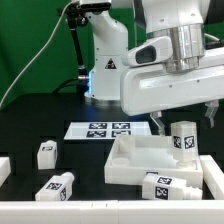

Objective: Assemble one leg

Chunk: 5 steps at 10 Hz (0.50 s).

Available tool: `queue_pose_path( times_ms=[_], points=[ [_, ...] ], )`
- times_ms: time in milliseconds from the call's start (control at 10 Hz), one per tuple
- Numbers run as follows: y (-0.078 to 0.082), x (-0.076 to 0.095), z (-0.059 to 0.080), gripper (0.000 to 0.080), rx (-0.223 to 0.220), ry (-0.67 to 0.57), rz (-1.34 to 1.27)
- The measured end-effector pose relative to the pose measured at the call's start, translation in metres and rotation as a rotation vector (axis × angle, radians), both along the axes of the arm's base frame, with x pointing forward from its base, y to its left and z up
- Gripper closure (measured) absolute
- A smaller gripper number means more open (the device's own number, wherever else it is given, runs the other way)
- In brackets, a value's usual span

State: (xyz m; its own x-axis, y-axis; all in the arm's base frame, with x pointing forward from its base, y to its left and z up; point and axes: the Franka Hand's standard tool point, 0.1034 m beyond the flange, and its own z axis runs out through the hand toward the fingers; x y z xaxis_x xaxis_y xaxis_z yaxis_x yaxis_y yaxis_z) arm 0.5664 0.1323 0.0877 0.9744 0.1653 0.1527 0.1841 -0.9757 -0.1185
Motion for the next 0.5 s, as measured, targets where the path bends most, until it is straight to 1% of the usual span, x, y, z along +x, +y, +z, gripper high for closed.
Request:
queue_pose_path(
  times_ms=[100,200,300,500],
  points=[
    [0.0002,0.0000,0.0000,0.0414,0.000,0.000,0.000],
    [0.0001,0.0002,0.0001,0.0414,0.000,-0.001,0.000],
    [0.0002,0.0001,0.0001,0.0517,0.002,0.000,-0.007],
    [0.0001,0.0001,0.0001,0.0517,0.005,0.003,-0.030]
  ],
)
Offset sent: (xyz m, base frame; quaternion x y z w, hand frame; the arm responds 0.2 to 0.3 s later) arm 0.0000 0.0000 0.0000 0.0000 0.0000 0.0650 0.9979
